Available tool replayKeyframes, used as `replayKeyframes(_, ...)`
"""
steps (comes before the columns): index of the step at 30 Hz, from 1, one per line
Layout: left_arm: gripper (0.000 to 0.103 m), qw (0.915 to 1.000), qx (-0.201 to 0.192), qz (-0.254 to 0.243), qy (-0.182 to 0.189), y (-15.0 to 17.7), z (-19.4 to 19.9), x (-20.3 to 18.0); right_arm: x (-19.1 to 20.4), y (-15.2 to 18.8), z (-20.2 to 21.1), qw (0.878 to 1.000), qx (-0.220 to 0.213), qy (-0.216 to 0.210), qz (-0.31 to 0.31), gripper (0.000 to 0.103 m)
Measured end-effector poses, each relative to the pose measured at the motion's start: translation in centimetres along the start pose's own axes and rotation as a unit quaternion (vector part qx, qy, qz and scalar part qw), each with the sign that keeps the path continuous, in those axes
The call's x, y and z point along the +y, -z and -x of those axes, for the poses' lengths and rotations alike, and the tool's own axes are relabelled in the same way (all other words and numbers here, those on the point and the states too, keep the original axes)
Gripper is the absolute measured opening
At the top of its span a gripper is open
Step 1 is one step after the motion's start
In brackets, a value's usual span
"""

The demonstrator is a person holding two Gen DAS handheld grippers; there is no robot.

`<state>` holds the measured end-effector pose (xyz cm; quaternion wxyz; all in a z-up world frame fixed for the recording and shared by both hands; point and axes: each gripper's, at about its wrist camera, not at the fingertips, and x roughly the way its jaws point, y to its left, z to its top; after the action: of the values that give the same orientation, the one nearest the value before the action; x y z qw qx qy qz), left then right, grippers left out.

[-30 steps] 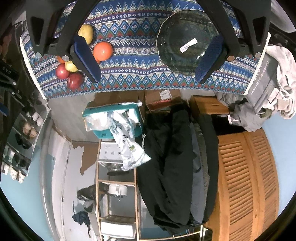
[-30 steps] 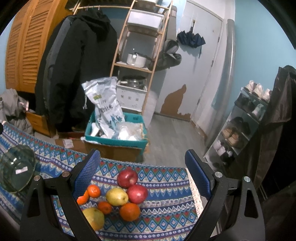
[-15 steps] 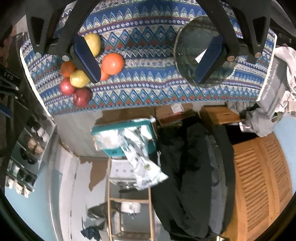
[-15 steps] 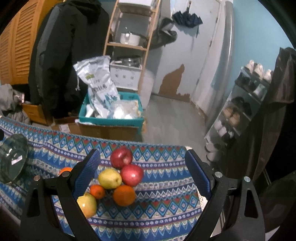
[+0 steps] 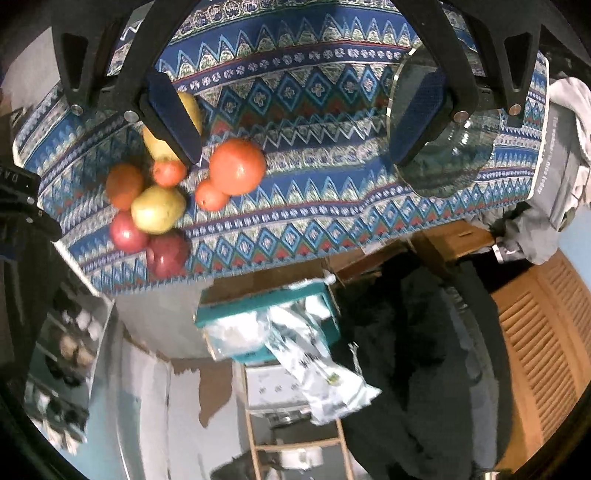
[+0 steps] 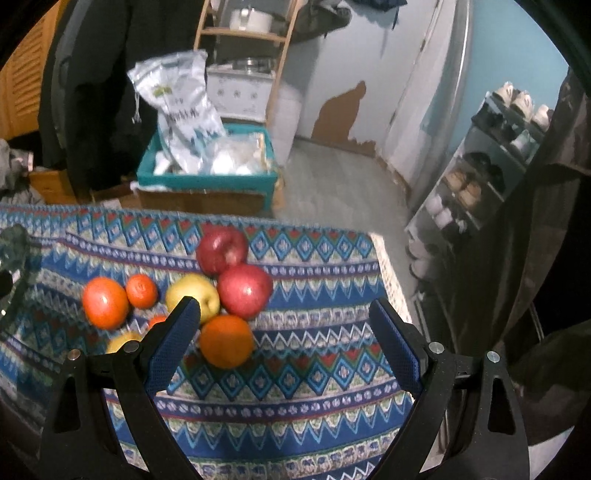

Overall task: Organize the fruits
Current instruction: 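Move the left tool toward the pomelo while the right tool approaches the large orange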

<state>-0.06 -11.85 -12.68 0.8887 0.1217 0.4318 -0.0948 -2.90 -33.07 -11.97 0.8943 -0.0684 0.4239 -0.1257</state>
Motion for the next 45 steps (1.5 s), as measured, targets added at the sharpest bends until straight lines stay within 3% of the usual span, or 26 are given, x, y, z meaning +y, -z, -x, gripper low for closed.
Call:
replayKeyframes(5, 0.102, 0.9993, 0.024, -0.029, 0.001, 0.9, -1.4, -2.2, 0.1, 1.4, -2.1, 0.999, 0.038, -0.003, 0.001, 0.091)
replayKeyframes(12, 0.102, 0.9973, 0.043, -0.052, 0.030, 2.0, -2.8, -5.3, 0.2, 3.7, -4.9, 0.996, 0.089, -0.008, 0.003, 0.091)
replayKeyframes(19, 0.102, 0.9935, 0.070, -0.049, 0.075, 2.6, -4.4, -7.4, -0.2, 5.4, -6.4, 0.993, 0.117, -0.016, -0.002, 0.091)
replayKeyframes(24, 0.102, 0.9914, 0.084, -0.050, 0.086, 2.9, -5.6, -8.5, -1.2, 6.2, -7.3, 0.991, 0.133, -0.015, -0.011, 0.091)
replayKeyframes(31, 0.102, 0.9879, 0.112, -0.045, 0.097, 3.3, -7.5, -9.6, -2.6, 6.7, -8.0, 0.988, 0.142, -0.038, -0.049, 0.090)
replayKeyframes(42, 0.102, 0.9829, 0.145, -0.036, 0.108, 4.1, -10.4, -10.9, -2.5, 6.6, -8.6, 0.988, 0.138, -0.050, -0.052, 0.090)
replayKeyframes(45, 0.091, 0.9821, 0.150, -0.031, 0.110, 4.2, -11.1, -11.0, -2.3, 6.6, -8.8, 0.988, 0.137, -0.056, -0.053, 0.090)
